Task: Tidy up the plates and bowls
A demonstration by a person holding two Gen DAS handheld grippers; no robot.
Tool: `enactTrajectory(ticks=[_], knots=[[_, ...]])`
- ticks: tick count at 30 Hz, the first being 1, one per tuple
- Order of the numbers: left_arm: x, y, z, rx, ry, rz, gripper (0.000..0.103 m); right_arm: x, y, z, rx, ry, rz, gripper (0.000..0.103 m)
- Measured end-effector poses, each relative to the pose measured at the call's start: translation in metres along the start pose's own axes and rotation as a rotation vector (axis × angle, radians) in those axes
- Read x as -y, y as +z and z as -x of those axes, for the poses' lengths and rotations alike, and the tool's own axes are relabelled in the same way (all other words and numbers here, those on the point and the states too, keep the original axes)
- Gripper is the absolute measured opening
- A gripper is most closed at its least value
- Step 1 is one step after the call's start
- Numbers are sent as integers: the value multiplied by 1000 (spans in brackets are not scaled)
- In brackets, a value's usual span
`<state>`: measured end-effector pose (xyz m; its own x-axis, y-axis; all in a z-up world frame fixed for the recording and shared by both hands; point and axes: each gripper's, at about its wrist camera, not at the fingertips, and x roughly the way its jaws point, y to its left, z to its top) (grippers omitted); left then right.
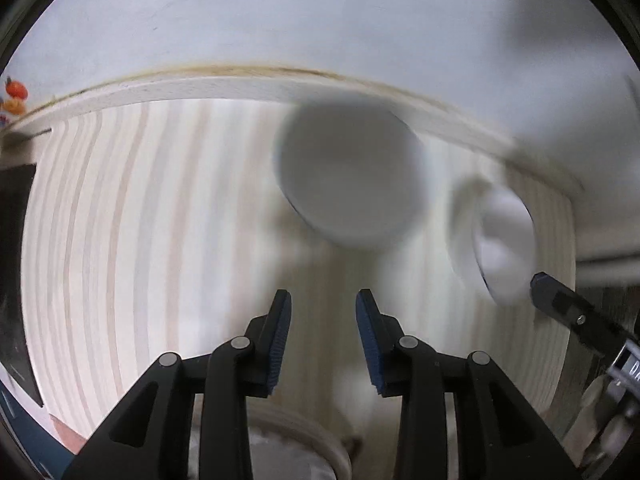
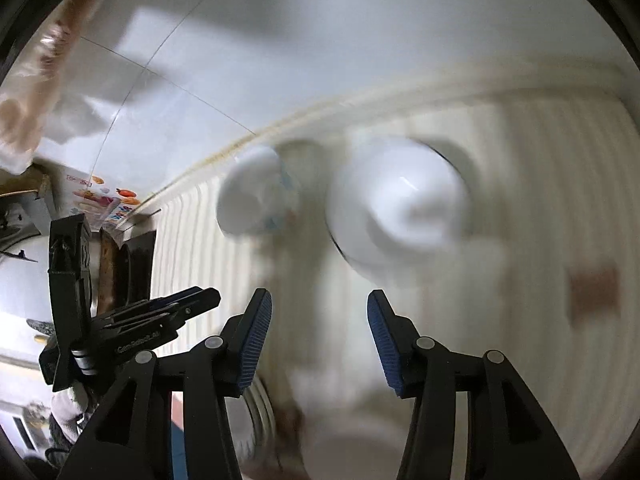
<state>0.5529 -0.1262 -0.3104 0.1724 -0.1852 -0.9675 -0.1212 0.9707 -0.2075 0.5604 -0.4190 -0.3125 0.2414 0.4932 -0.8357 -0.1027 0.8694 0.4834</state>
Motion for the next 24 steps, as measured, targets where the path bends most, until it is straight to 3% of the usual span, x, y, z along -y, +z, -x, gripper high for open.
enactTrajectory(ticks=[4,8,11,13,24], knots=[[-17,37,-25,-28,-9,47,31,-25,58,-57,-48,-38,64,53],[-21,61,-55,-82,-32,49,31,-33,86,-98,-90,-94,81,52],[-20,66,-68,-90,-41,45,30,-29,92,-122,-130,-122,77,38],[-18,68,-72,-77,-46,33,20,-26,89,-133,-148,-122,69,15],[14,47,-50,-34,-20,-27,19,-37,74,-117,-115,-118,77,11]])
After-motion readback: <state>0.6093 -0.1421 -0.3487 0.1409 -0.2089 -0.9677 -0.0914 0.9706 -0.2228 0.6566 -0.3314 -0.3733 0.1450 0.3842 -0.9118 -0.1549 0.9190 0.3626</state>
